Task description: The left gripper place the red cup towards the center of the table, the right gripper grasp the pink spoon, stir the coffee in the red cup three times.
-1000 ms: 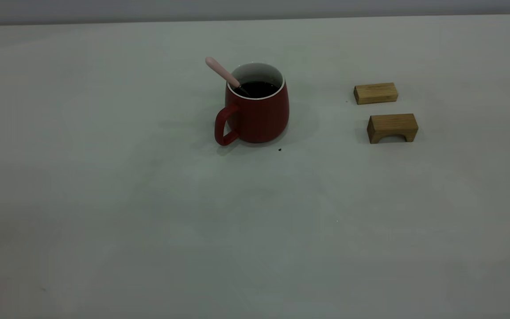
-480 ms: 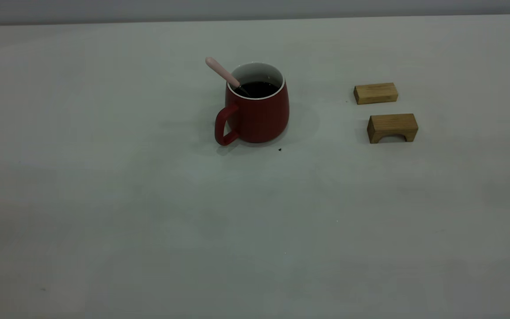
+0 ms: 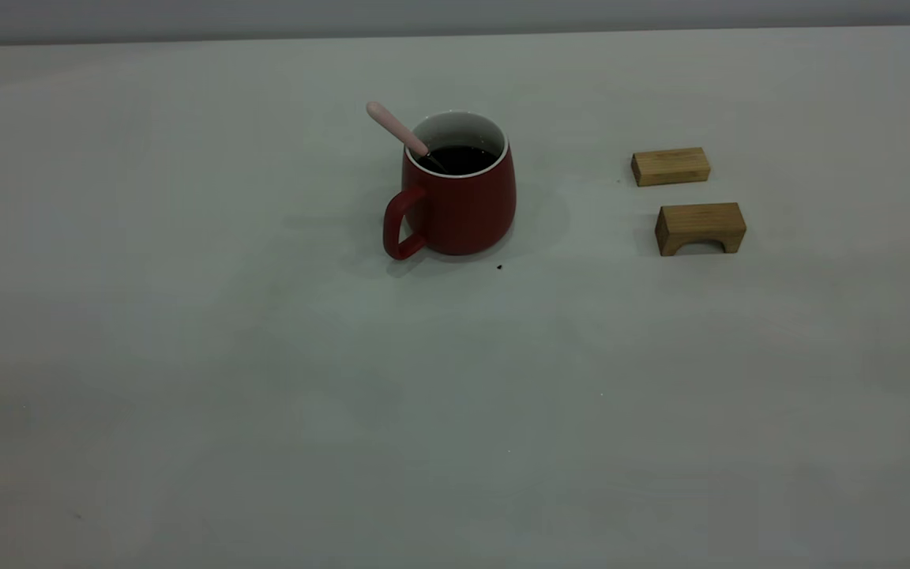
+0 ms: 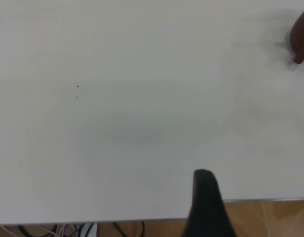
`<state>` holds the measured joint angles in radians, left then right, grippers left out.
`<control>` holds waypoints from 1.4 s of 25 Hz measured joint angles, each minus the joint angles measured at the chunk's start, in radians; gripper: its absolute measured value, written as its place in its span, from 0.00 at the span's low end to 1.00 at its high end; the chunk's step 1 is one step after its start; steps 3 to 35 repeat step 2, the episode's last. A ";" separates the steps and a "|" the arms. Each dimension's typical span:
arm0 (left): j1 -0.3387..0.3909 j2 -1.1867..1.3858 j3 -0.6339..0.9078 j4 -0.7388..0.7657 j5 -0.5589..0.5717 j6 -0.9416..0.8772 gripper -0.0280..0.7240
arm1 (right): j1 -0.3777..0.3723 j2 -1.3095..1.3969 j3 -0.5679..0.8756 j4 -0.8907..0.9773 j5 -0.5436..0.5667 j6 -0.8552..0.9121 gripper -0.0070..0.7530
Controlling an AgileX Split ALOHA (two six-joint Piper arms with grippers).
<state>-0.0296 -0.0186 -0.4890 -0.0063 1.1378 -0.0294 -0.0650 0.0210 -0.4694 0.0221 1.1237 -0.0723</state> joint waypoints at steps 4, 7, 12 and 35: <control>0.000 0.000 0.000 0.000 0.000 0.000 0.82 | 0.000 0.000 0.000 0.000 0.001 0.000 0.32; 0.000 0.000 0.000 0.000 0.000 0.000 0.82 | 0.000 0.000 0.000 0.000 0.001 0.000 0.32; 0.000 0.000 0.000 0.000 0.000 0.000 0.82 | 0.000 0.000 0.000 0.000 0.001 0.000 0.32; 0.000 0.000 0.000 0.000 0.000 0.000 0.82 | 0.000 0.000 0.000 0.000 0.001 0.000 0.32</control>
